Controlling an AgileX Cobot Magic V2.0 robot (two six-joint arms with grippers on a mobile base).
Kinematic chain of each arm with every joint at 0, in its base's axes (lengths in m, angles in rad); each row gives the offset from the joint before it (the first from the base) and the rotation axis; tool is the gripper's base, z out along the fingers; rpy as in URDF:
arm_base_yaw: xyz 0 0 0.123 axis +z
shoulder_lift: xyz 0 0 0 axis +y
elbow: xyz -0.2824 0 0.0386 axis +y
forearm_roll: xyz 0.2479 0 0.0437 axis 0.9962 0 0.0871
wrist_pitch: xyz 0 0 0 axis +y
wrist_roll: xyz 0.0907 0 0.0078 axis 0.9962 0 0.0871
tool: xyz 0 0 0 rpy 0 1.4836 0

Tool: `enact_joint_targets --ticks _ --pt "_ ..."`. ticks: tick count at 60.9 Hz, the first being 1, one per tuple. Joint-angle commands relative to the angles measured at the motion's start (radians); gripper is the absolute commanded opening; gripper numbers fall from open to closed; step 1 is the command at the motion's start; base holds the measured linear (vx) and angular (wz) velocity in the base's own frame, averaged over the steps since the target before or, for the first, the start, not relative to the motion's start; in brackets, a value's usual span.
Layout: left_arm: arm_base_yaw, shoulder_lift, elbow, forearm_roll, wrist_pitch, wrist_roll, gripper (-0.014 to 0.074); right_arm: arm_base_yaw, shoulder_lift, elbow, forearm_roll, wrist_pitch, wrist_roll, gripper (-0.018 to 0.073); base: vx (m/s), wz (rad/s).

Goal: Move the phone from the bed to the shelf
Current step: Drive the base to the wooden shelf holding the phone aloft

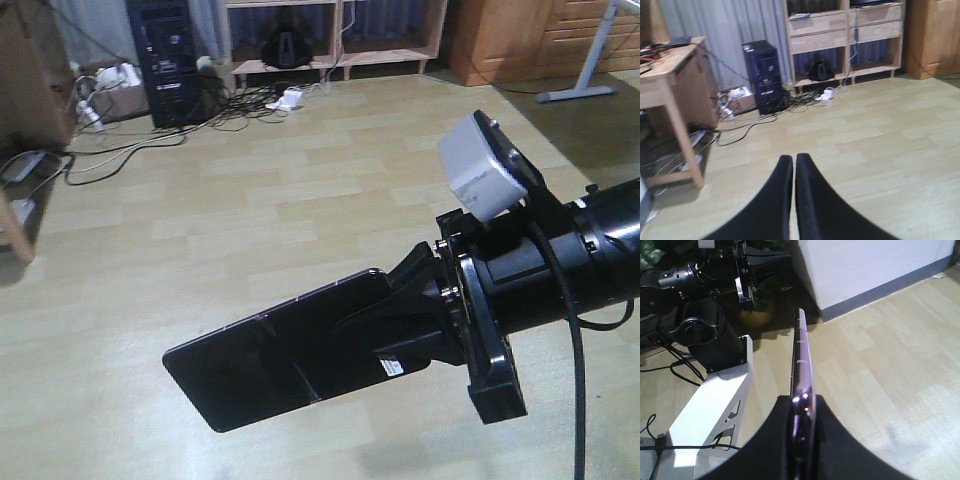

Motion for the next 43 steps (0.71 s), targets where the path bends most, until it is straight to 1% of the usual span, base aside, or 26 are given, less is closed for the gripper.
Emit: enact_joint_targets --ticks 1,43 --pt "-0.004 -0.013 -0.021 -0.009 -0.072 -0.006 0.0001 0.002 -0.029 -0.028 0.087 0.069 -0.001 -0.0002 0.41 -0.28" --pt "-0.004 -0.013 -0.021 -0.009 -0.072 -0.006 0.0001 0.002 -0.029 -0.028 0.087 0.07 -0.001 -0.0002 0.4 -0.25"
